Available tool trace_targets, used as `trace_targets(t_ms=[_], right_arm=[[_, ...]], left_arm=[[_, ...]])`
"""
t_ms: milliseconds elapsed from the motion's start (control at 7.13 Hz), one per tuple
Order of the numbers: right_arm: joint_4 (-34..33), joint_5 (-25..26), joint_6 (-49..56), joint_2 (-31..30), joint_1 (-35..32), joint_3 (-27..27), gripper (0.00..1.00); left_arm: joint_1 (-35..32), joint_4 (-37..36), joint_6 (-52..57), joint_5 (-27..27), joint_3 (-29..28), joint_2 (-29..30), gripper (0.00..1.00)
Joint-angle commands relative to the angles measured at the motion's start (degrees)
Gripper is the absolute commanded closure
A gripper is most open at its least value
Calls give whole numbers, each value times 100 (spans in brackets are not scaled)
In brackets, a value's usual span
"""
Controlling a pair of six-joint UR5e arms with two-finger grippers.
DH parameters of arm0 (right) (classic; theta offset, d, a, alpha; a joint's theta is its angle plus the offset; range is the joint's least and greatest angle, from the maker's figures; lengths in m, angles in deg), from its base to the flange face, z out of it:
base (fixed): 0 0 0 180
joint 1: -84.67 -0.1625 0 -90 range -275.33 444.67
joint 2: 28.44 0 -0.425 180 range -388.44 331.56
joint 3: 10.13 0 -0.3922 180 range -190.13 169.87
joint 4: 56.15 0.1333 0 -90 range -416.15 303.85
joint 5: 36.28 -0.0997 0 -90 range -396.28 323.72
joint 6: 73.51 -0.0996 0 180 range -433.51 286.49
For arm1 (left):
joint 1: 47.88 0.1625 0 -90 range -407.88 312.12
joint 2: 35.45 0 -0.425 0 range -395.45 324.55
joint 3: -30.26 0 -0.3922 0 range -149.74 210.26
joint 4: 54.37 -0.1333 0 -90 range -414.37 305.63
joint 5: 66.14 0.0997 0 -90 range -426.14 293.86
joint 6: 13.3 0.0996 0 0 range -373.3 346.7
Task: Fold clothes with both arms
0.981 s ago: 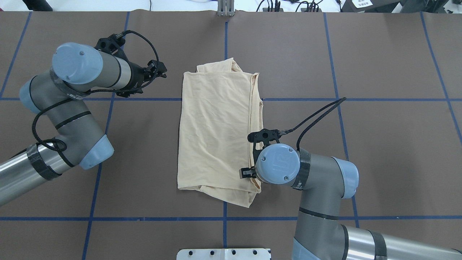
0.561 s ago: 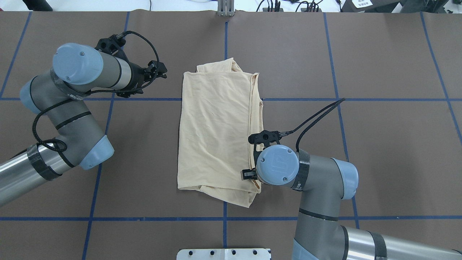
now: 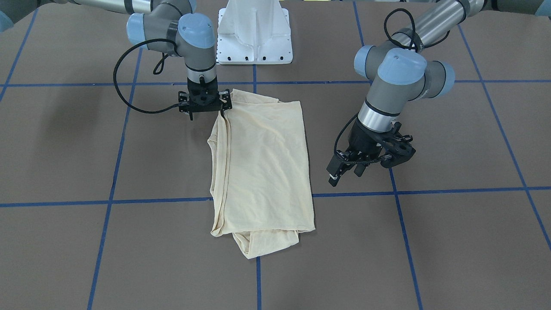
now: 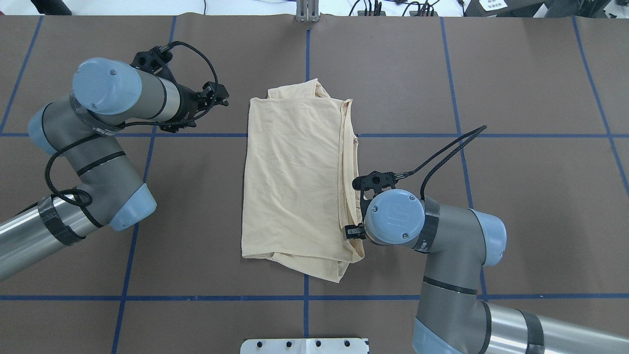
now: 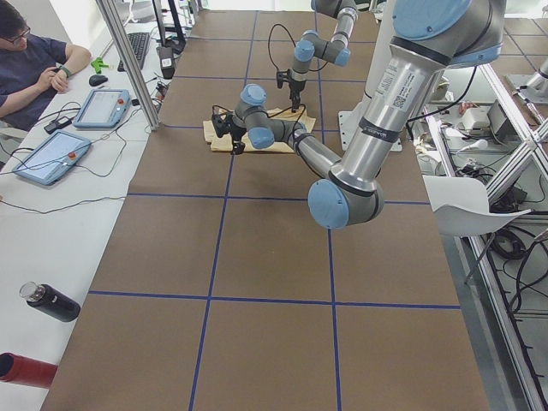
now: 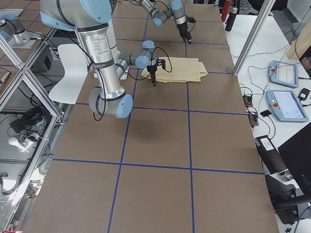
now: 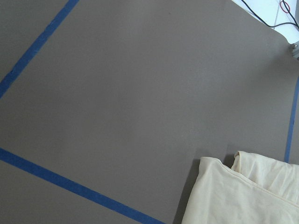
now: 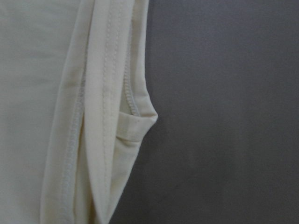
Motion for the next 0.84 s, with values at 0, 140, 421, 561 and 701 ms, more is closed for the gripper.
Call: trace_targets(t_ms=[0, 140, 421, 561, 701], right_arm=[[-131, -19, 101, -400, -48, -407, 0], [-200, -45, 154, -385, -57, -531, 0], [-236, 7, 337, 113, -144, -358, 0], [-219, 25, 495, 351, -180, -165, 0], [-184, 25, 506, 527, -180, 63, 0]], left_arm=[[6, -13, -7, 0, 4, 12, 0], [6, -13, 2, 0, 4, 4, 0], [6, -4, 10, 0, 4, -23, 0], [6, 5, 10, 0, -5, -23, 0], [6, 5, 10, 0, -5, -23, 0]])
